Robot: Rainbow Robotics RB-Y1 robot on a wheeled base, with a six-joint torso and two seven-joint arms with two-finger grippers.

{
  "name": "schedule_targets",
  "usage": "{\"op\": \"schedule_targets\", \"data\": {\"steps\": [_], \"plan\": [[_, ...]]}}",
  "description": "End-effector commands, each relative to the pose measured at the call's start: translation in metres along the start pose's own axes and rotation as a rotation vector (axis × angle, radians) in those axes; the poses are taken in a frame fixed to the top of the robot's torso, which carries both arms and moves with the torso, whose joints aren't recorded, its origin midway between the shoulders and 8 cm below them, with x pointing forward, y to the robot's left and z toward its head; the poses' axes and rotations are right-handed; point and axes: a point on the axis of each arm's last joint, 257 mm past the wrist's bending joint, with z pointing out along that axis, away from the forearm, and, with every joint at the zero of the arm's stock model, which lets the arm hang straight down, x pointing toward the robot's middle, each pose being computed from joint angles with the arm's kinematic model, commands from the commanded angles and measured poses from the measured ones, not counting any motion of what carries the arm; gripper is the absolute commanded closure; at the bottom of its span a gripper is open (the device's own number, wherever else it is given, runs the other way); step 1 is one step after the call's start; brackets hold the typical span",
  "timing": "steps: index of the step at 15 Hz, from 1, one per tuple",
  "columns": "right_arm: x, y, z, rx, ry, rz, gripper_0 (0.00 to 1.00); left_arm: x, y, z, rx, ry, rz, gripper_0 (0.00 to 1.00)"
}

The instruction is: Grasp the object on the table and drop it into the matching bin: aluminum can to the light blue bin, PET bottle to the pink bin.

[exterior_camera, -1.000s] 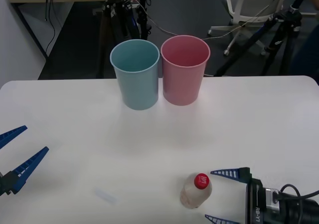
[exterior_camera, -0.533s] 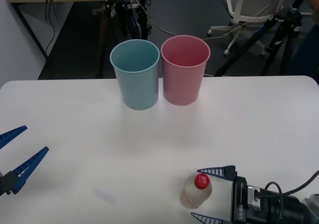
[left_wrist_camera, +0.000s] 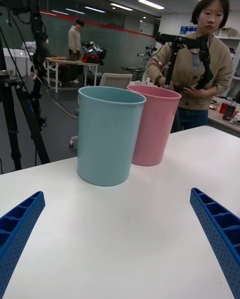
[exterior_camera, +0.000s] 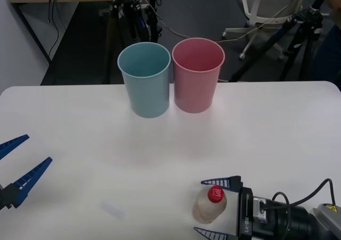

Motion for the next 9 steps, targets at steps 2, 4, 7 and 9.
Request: {"op": "schedule_targets", "data": {"steps": [2, 4, 7, 9], "plan": [[-0.0017, -0.0023, 0.0053, -0.002, -0.003, -0.007, 0.0, 0.0, 0.0, 0.0, 0.0, 0.0, 0.0, 0.0], [-0.002, -0.0033, 0.0066, 0.001, -0.003, -0.011, 0.0, 0.0, 0.0, 0.0, 0.0, 0.0, 0.0, 0.0], [-0.0023, -0.0034, 0.0063, 0.002, -0.003, -0.011, 0.57, 0.0, 0.0, 0.0, 0.0, 0.0, 0.0, 0.0], [-0.0018, -0.0045, 0.0034, 0.008, 0.0, -0.009, 1.0, 0.0, 0.0, 0.0, 0.0, 0.0, 0.0, 0.0]]}}
